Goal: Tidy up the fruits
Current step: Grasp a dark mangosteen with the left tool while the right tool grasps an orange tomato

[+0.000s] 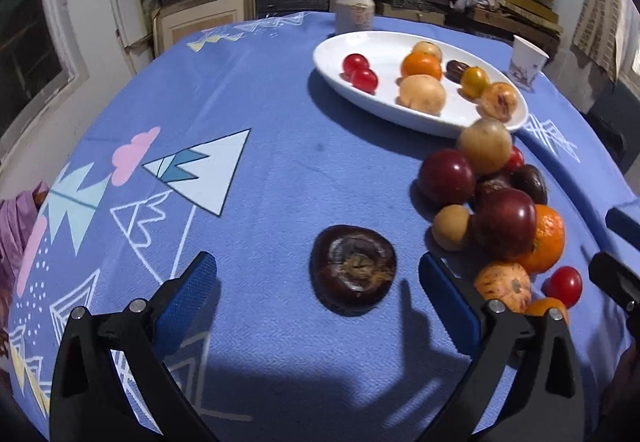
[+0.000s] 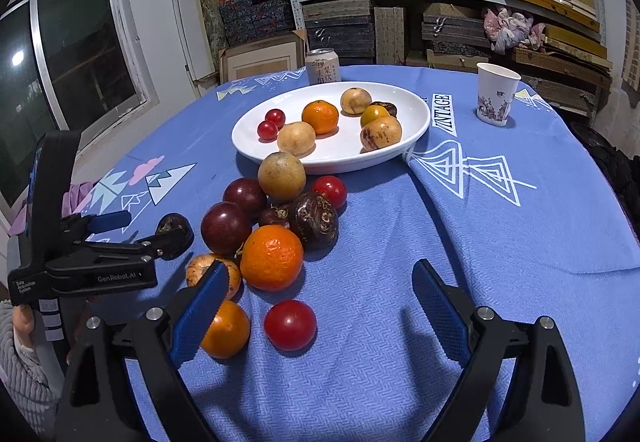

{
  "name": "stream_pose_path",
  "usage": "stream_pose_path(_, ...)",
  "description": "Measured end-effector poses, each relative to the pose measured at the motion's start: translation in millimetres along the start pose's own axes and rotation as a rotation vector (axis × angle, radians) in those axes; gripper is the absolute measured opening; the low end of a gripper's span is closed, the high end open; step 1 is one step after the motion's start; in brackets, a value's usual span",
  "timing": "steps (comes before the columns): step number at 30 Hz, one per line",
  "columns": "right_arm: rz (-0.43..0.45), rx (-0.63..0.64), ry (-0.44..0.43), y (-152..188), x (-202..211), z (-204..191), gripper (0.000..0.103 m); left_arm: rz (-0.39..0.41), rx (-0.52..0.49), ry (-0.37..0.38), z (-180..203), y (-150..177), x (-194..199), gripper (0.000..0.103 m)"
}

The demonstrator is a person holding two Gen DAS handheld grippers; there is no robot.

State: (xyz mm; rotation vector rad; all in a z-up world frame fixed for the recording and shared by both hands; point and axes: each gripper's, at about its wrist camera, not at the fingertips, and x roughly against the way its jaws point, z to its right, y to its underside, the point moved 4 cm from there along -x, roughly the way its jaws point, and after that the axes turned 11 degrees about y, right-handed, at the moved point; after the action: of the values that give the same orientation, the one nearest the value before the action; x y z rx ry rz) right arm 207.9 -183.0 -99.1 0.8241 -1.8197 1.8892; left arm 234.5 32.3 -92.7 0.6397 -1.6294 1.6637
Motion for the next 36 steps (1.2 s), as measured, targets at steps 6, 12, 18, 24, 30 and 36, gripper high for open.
stream_pose_path(6,-0.001,0.002,-0.002,1,0,-1,0.094,-0.03,0.006,-0.004,0,1,-7,0.099)
stream_pose_path(12,-0.005,0.025,-0.014,2,1,-7,0.094,-0.03,0.075,0.07,-11,1,-7,0.07)
stream_pose_path(18,-0.002,0.105,-0.058,9,6,-27,0.094,-0.037,-0.002,0.083,4,4,-8,0.046)
stream_pose_path(24,0.026,0.181,-0.1,19,22,-45,0.092,-0.036,-0.009,0.076,6,4,-7,0.046)
stream_pose_path(30,0.061,0.185,-0.151,21,35,-48,0.081,-0.039,-0.014,0.069,7,5,-7,0.046)
stream_pose_path(36,-0.02,0.224,-0.197,24,23,-58,0.067,-0.049,-0.019,0.061,7,5,-9,0.046)
